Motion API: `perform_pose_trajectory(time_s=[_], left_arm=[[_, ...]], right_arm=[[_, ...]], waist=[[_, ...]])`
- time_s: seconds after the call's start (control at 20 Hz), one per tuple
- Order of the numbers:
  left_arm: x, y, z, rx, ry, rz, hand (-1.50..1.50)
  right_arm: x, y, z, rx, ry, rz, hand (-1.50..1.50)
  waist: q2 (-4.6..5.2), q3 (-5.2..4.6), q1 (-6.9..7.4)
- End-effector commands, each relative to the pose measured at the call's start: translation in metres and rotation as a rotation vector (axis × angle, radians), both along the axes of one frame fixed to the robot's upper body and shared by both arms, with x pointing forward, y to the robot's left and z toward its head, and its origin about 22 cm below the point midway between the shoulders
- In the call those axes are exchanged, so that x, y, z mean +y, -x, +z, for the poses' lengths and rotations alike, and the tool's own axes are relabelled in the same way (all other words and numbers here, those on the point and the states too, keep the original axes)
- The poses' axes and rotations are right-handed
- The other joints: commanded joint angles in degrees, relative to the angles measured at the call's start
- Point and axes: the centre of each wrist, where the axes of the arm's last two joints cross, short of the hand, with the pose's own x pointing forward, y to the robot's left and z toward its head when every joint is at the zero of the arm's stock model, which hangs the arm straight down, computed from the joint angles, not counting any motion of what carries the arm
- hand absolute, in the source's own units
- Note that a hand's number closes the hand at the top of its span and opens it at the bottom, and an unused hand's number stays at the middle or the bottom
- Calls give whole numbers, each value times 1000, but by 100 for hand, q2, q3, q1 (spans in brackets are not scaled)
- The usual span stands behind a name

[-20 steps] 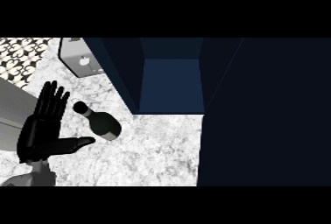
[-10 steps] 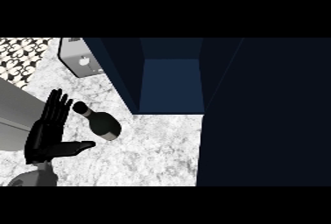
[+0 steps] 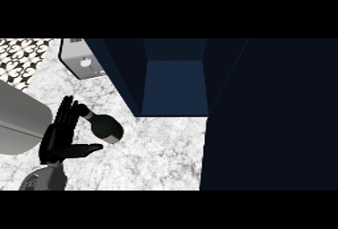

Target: Pick up the wine, place it into the cabinet and close the cabinet

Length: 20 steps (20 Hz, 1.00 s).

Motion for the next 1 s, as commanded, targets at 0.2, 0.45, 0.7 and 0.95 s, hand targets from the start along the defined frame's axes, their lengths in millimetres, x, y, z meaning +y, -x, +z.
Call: perform_pose_trajectory(time_s=[0.2,0.45,0.7,0.95], left_arm=[[-5,-16,-29,37,23,-21,-150],[-9,-16,-42,42,3,-26,-150],[2,-10,-60,39,31,-7,-150],[1,-14,-62,28,58,-7,-150]], right_arm=[[7,14,6,-1,-9,-3,-150],[4,0,-4,-5,-5,-27,-150],[-13,14,1,-14,3,-10,-150],[-13,18,-13,4,19,-18,-150]], waist=[[1,0,-19],[1,1,-7],[10,-2,-39],[7,-1,-47]])
